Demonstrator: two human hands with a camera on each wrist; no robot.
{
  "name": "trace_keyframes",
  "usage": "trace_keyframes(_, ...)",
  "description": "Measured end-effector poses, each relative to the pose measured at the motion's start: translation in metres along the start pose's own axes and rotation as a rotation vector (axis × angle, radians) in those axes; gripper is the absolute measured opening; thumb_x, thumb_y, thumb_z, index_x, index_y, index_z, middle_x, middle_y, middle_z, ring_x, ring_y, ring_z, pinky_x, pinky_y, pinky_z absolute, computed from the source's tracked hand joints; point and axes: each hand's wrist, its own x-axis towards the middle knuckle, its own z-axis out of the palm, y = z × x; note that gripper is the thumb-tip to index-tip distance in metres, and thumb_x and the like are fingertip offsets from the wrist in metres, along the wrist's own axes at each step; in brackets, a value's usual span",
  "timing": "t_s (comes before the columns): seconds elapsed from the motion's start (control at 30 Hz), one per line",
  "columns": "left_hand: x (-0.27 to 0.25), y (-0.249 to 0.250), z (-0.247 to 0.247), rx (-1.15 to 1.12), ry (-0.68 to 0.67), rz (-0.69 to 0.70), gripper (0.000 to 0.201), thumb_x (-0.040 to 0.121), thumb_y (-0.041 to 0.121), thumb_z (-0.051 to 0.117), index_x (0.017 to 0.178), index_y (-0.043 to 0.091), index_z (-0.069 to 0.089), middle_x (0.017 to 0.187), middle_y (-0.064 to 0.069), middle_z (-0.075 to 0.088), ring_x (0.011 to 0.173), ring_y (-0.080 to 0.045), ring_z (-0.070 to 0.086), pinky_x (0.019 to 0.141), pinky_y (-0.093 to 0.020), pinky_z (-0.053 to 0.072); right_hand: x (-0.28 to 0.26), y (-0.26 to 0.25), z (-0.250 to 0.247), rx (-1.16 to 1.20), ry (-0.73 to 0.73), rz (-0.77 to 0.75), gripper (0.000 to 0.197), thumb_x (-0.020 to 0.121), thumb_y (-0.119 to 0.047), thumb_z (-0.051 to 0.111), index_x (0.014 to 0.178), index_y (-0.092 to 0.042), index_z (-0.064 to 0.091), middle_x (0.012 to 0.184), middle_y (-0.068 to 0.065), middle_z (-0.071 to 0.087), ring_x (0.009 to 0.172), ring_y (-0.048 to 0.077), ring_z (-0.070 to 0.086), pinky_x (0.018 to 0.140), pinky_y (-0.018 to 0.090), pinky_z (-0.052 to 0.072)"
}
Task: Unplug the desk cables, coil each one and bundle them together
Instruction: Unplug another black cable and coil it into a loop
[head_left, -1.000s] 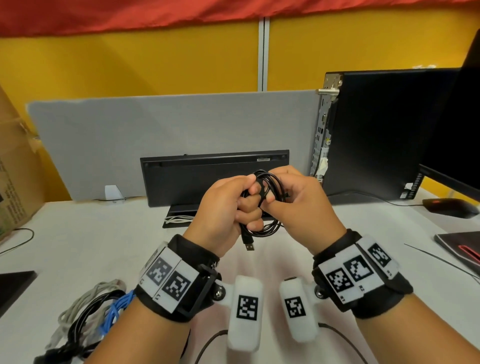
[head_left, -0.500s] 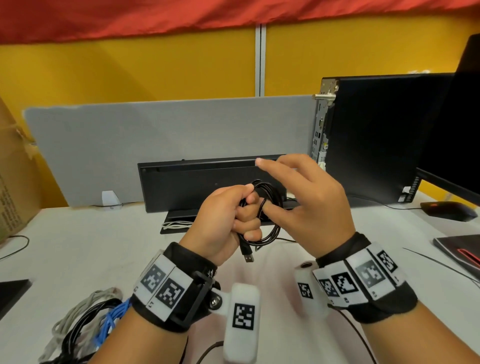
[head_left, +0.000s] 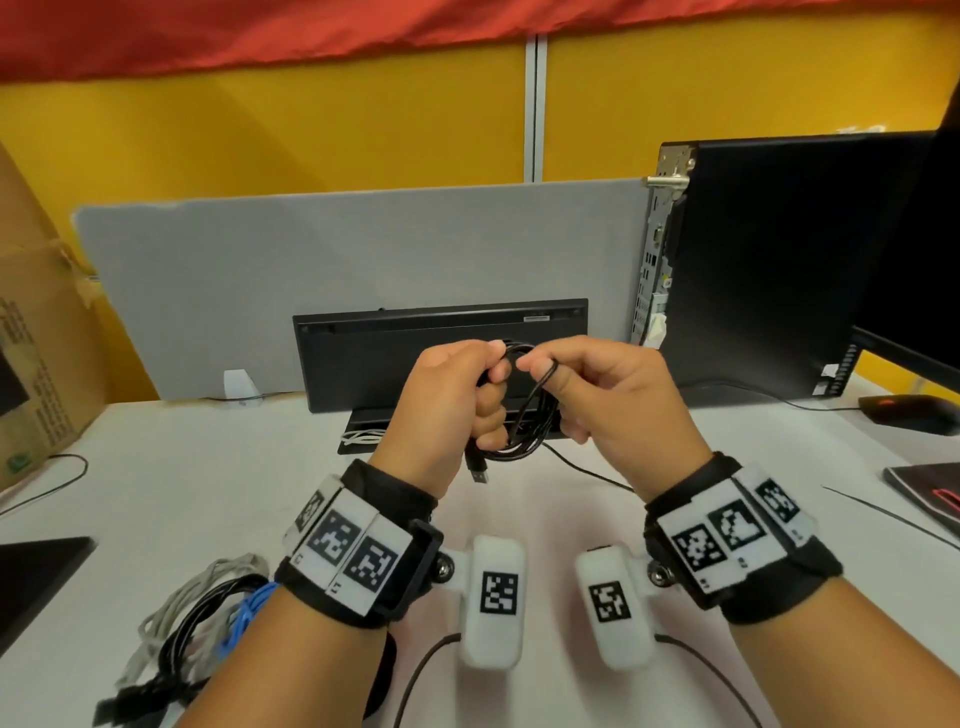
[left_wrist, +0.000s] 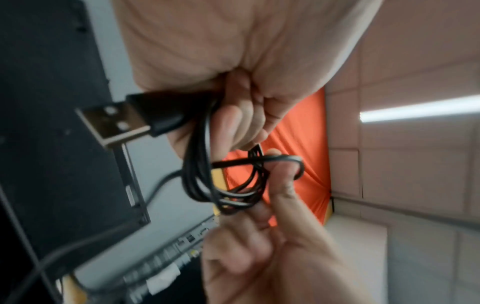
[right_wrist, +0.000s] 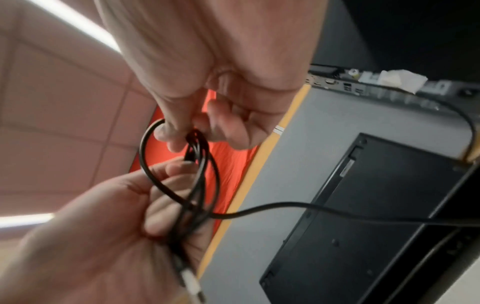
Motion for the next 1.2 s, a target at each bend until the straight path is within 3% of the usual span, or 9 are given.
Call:
trace_keyframes(0.2,0.001,0.001,-0.001,0.195,0.168,0.056,0.031,0.099,0.014,0.04,0.068,0.01,0.042,0.05,0.001,0.026,0.042,-0.013,0.019,0.046,-0.029,0.017,0.003,-0.009,-0.01,0.262,-0.009,0.378,0.03,0.08,-0.037,0.064,0.096,-0.014,0.075,0.074,0.006,0.069,0.059,0.015,0.06,0.058,0.026,0.052)
trace_keyframes(0.37,0.004,0.001,-0.01,0.204,0.22,0.046,0.032,0.1,0.016,0.04,0.068,0.013,0.041,0.05,0.002,0.026,0.042,-0.012,0.019,0.045,-0.026,0.021,0.01,-0.021,-0.024,0.634,-0.039,0.433,0.024,0.09,-0.011,0.052,0.106,-0.002,0.068,0.104,0.018,0.072,0.106,0.033,0.068,0.082,0.036,0.058)
trace_keyframes(0.47,0.003,-0.001,-0.007,0.207,0.213,0.031,0.033,0.1,0.017,0.04,0.068,0.013,0.042,0.049,0.003,0.027,0.042,-0.012,0.02,0.044,-0.026,0.023,0.01,-0.024,-0.027,0.9,-0.013,0.508,0.034,0.081,-0.013,0.048,0.096,0.007,0.071,0.108,0.026,0.069,0.102,0.036,0.068,0.079,0.041,0.059)
trace_keyframes(0.53,0.003,0.0,-0.005,0.194,0.229,0.023,0.034,0.101,0.016,0.039,0.067,0.013,0.042,0.048,0.004,0.028,0.042,-0.011,0.021,0.044,-0.025,0.024,0.012,-0.028,-0.031,0.914,0.041,0.54,0.033,0.084,-0.019,0.052,0.097,0.007,0.069,0.102,0.023,0.07,0.078,0.023,0.073,0.062,0.028,0.059)
trace_keyframes(0.6,0.003,0.0,-0.004,0.18,0.256,0.003,0.034,0.1,0.015,0.039,0.067,0.013,0.042,0.049,0.002,0.028,0.043,-0.012,0.021,0.045,-0.026,0.022,0.013,-0.027,-0.038,0.768,0.021,0.575,0.028,0.088,-0.016,0.052,0.107,0.002,0.064,0.083,0.01,0.066,0.045,0.003,0.052,0.041,0.014,0.042)
trace_keyframes(0.7,0.006,-0.001,-0.004,0.194,0.302,-0.031,0.03,0.099,0.014,0.039,0.069,0.012,0.042,0.054,-0.002,0.027,0.045,-0.013,0.021,0.046,-0.026,0.021,0.012,-0.019,-0.052,0.328,-0.019,0.524,0.026,0.092,-0.007,0.052,0.113,-0.005,0.068,0.065,0.003,0.055,0.037,0.005,0.028,0.037,0.017,0.021)
trace_keyframes(0.87,0.011,-0.01,0.0,0.358,0.364,-0.029,0.036,0.096,0.015,0.043,0.061,0.015,0.041,0.055,-0.003,0.031,0.047,-0.016,0.027,0.051,-0.029,0.029,0.011,-0.01,-0.065,-0.669,-0.059,0.218,0.007,0.084,-0.028,0.071,0.082,-0.03,0.078,0.061,-0.015,0.069,0.057,-0.005,0.061,0.051,0.005,0.042)
trace_keyframes(1.03,0.01,-0.009,-0.002,0.316,0.343,-0.048,0.026,0.098,0.017,0.042,0.072,0.011,0.046,0.059,-0.004,0.03,0.049,-0.015,0.025,0.048,-0.025,0.027,0.015,0.004,-0.085,-0.816,-0.049,0.216,0.018,0.091,-0.021,0.064,0.092,-0.034,0.076,0.079,-0.022,0.068,0.076,-0.016,0.058,0.067,0.008,0.038)
trace_keyframes(1.2,0.003,-0.002,0.003,0.161,0.258,-0.047,0.033,0.099,0.013,0.038,0.067,0.013,0.044,0.056,-0.003,0.027,0.047,-0.015,0.02,0.048,-0.028,0.019,0.016,0.018,-0.081,-1.139,-0.092,0.182,0.015,0.091,-0.028,0.063,0.098,-0.03,0.077,0.089,-0.006,0.066,0.1,0.023,0.054,0.088,0.041,0.048)
